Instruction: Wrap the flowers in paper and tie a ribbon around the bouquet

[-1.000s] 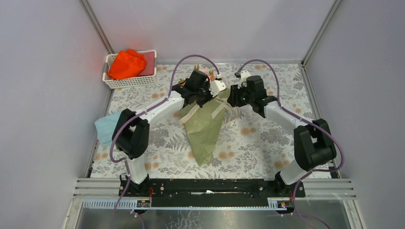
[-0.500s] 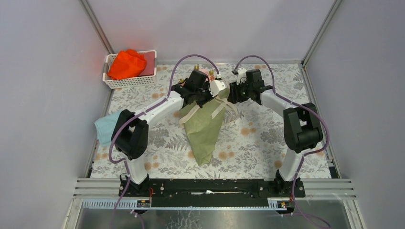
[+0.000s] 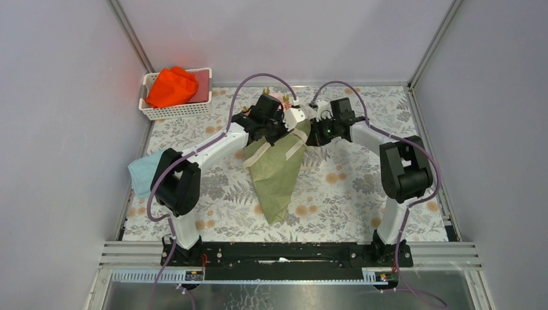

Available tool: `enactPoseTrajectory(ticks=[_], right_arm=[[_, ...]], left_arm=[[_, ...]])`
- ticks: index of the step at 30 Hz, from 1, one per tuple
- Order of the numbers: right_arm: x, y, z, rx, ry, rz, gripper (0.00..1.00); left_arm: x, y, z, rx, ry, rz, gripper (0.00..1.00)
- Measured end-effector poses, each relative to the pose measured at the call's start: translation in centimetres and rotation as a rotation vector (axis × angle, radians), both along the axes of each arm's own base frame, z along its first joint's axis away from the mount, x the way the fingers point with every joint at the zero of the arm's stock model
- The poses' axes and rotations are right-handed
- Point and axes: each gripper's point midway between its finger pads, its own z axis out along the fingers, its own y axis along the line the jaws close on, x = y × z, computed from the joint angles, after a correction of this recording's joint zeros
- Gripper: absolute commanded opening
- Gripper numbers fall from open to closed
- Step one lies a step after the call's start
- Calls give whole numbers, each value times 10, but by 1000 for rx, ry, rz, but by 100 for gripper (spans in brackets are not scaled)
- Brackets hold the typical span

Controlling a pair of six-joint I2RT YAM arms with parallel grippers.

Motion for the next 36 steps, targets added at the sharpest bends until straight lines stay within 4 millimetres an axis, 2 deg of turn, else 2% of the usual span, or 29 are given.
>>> enactPoseTrajectory(ticks=[4, 7, 12, 15, 26, 31, 33, 36], right_arm=[[-17, -3, 15, 21, -15, -4, 0], [-27, -8, 43, 42, -84, -32, 0], [-23, -14, 98, 99, -270, -99, 0], [-19, -14, 109, 118, -312, -122, 0], [-11, -17, 112, 124, -329, -171, 0], [-16, -19, 104, 119, -300, -184, 0], [-22, -23, 96, 108, -277, -203, 8], [-27, -31, 81, 70, -230, -245, 34]], left_arm=[[0, 1, 0, 2, -1, 2, 0], [1, 2, 0, 7, -4, 7, 0], [2, 3, 0, 11, -6, 11, 0], [2, 3, 0, 12, -7, 12, 0], [2, 4, 8, 8, -25, 19, 0], [4, 7, 7, 20, -32, 35, 0], [5, 7, 7, 20, -32, 35, 0], [4, 7, 7, 20, -29, 34, 0]])
